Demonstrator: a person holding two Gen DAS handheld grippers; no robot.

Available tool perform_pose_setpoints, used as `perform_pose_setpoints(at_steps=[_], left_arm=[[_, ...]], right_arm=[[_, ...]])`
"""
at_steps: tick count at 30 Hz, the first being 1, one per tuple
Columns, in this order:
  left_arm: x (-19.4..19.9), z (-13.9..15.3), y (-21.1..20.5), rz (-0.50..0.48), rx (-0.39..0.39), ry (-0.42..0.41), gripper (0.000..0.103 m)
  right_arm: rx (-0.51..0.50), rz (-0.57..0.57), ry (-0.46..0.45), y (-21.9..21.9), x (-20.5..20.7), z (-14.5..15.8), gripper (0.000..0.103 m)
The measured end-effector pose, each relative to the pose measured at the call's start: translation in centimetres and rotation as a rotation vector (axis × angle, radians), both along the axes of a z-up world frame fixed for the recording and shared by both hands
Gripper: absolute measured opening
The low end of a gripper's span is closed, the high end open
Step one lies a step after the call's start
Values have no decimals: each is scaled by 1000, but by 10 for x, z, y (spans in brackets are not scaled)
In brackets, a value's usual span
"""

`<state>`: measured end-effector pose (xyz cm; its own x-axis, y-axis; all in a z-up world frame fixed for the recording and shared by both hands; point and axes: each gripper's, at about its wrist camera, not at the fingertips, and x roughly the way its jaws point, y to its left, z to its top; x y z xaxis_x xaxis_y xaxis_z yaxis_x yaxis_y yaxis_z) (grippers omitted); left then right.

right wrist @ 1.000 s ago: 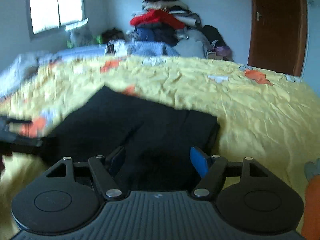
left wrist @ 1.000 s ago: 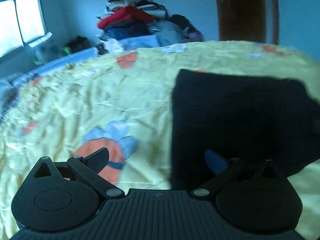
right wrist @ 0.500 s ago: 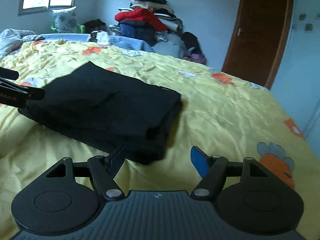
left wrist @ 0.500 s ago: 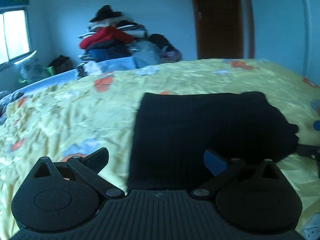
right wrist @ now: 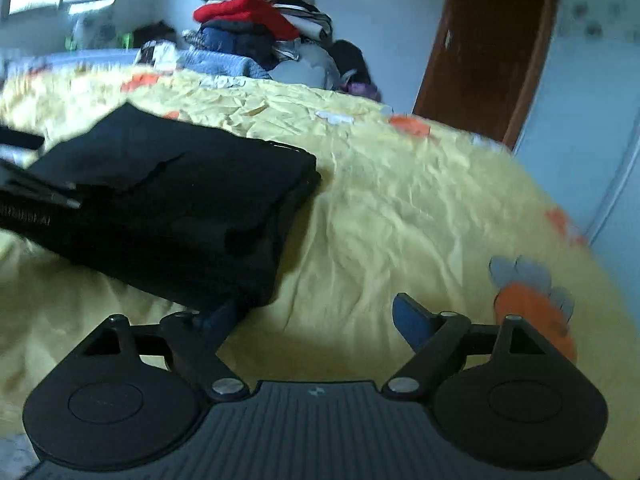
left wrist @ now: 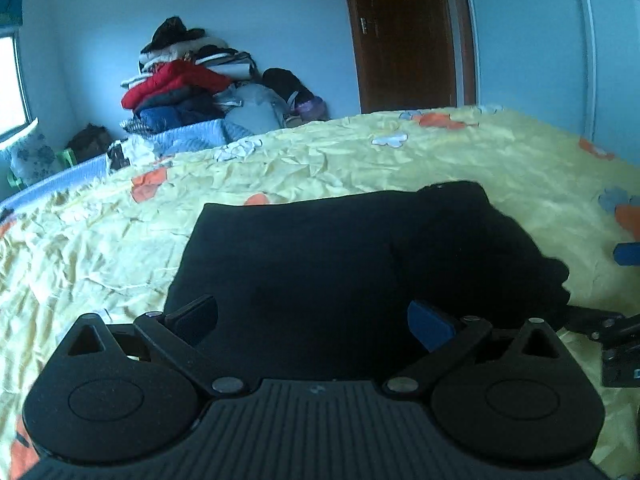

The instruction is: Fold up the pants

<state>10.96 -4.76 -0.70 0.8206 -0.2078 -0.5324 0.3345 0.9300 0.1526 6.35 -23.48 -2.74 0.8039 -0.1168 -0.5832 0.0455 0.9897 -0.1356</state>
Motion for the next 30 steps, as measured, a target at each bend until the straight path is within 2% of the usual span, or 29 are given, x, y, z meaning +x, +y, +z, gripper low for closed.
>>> perform_pose_setpoints(at_steps=[3, 6, 8, 9, 11, 13, 17, 22, 27, 30], left_arm=[[5, -3, -3, 0, -25, 31, 103], [4, -12, -8, -19, -34, 60, 103], [1, -16, -7, -8, -56, 61, 103], [1, -17, -5, -4, -68, 65, 103], [0, -18, -3, 10, -71, 72, 103], [-2, -17, 2, 1, -86, 74, 103], [-7, -12, 11, 23, -85, 55, 103], [-11, -8, 34, 81, -104, 53, 103], [-10, -10, 53, 107, -117, 70, 103], [-11, -9, 55, 109, -111, 64, 103]], right_arm=[[-7, 2, -92, 0, -11, 17, 84], [-4, 99, -135, 13, -11, 33, 84], [-18, 172, -106, 26, -2, 30, 75], [-29, 198, -83, 32, 3, 26, 63], [-48, 221, -45, 39, 13, 15, 54], [-32, 199, -31, 33, 18, 8, 53], [64, 167, -31, 19, 13, 18, 53], [154, 205, -50, 23, 12, 27, 53], [128, 199, -5, 30, 22, 8, 53], [126, 191, 2, 30, 20, 10, 53]])
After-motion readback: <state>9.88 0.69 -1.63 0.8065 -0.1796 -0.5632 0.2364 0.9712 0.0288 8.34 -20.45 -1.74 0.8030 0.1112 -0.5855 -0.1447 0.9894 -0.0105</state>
